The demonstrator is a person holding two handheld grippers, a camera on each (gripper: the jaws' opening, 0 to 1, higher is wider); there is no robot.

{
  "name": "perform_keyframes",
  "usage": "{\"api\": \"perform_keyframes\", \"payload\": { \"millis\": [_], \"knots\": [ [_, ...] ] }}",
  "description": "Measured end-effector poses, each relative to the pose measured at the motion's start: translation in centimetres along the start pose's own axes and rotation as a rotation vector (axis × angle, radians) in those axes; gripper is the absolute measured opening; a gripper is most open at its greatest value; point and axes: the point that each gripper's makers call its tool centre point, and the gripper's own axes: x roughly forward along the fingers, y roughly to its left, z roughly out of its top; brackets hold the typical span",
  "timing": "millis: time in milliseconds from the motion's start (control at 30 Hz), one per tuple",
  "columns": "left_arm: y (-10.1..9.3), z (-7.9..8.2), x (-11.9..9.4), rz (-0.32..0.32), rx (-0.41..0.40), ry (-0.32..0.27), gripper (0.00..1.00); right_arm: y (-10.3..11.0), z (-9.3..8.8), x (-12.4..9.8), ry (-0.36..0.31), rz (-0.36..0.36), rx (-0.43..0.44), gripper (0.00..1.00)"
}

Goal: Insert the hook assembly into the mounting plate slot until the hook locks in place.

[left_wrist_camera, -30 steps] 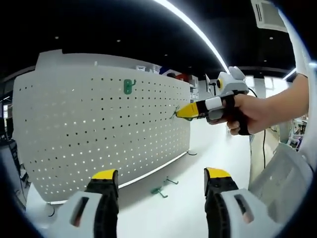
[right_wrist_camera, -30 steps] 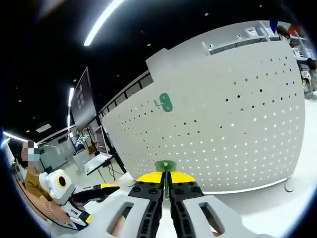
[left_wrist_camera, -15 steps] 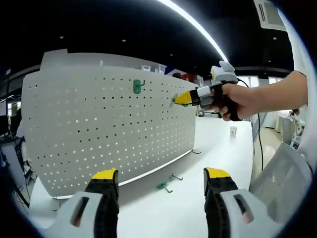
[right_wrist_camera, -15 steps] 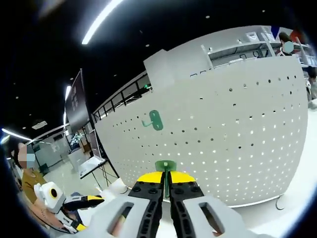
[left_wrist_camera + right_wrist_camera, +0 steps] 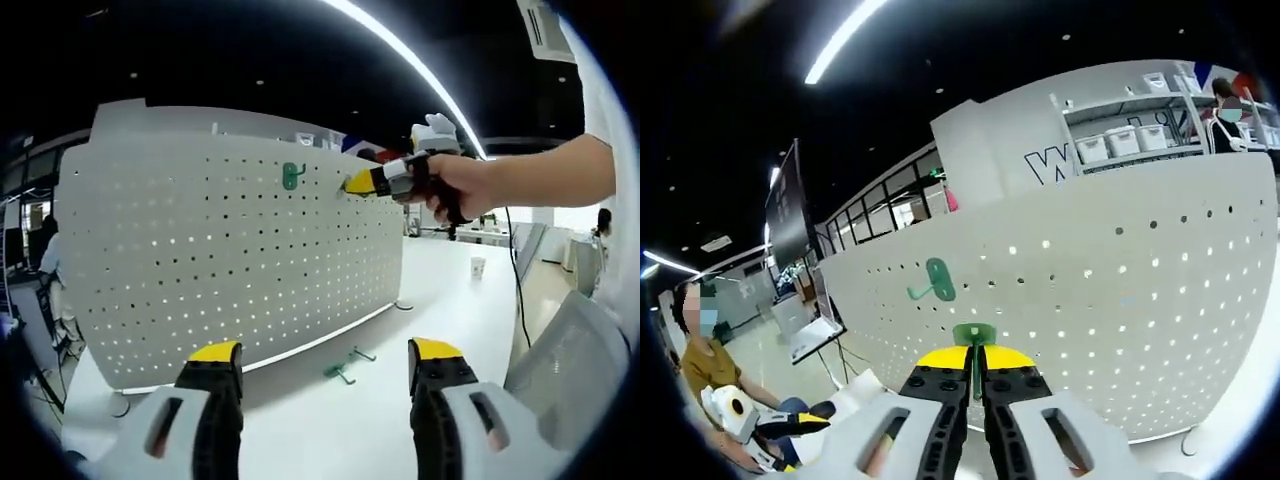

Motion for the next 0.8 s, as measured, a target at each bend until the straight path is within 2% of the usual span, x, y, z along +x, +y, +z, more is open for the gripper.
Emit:
{"api": "perform_keyframes", "payload": {
  "millis": [400, 800],
  "knots": [
    [0.3, 0.0, -0.3, 0.014, -0.008, -0.005, 0.69, -0.2, 2.4, 2.0, 0.005, -0.009, -0.053, 0.01],
    [0.9, -0.1, -0.7, 0.033, -0.015, -0.007, 0.68, -0.7, 3.0, 3.1, 0.022, -0.035, -0.08, 0.01]
  ]
}}
